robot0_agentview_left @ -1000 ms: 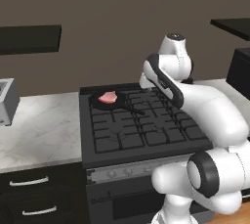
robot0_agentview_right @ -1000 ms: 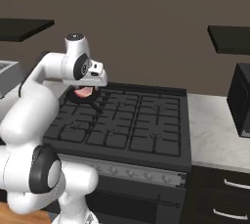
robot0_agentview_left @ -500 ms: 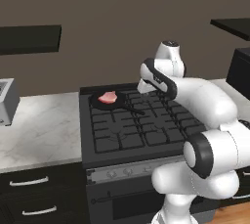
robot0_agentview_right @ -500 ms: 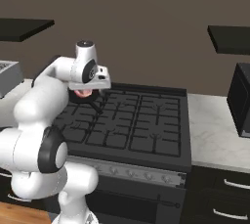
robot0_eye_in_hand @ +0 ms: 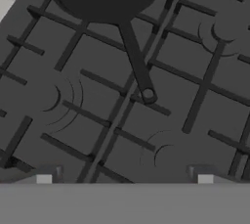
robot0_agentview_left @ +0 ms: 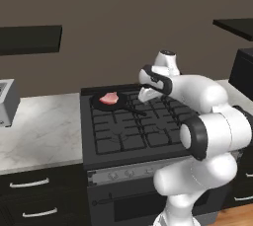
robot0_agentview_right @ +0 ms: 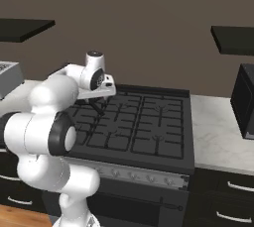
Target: Pick up the pan with the steak in it and place it on the dining table. Then place the steak on the plate.
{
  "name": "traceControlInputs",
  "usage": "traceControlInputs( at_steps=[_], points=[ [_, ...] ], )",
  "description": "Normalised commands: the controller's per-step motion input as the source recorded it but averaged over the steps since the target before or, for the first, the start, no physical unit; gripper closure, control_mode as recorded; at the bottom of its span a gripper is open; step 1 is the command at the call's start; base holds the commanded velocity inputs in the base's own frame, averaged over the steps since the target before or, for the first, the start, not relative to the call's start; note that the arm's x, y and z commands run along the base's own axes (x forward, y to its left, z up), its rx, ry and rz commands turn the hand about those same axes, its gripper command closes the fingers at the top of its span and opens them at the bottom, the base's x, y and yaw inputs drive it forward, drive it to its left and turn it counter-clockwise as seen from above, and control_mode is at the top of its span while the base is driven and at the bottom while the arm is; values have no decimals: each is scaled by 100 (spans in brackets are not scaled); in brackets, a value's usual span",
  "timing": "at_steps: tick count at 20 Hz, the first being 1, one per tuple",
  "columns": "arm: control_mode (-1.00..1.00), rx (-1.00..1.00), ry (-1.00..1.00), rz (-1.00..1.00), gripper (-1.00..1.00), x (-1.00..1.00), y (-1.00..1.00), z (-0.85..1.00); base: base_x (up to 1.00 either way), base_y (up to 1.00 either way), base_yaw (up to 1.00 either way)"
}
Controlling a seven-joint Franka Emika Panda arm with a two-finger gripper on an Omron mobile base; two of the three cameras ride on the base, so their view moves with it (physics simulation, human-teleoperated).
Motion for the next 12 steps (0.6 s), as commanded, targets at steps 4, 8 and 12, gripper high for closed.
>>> traceControlInputs(
  at_steps=[4, 8, 12],
  points=[
    [-100, -5, 0, 10, -100, 34, 10, -52, 0, 0, 0],
    [-100, -7, 0, 7, -100, 40, 22, -50, 0, 0, 0],
    [-100, -5, 0, 7, -100, 34, 14, -50, 0, 0, 0]
  ],
)
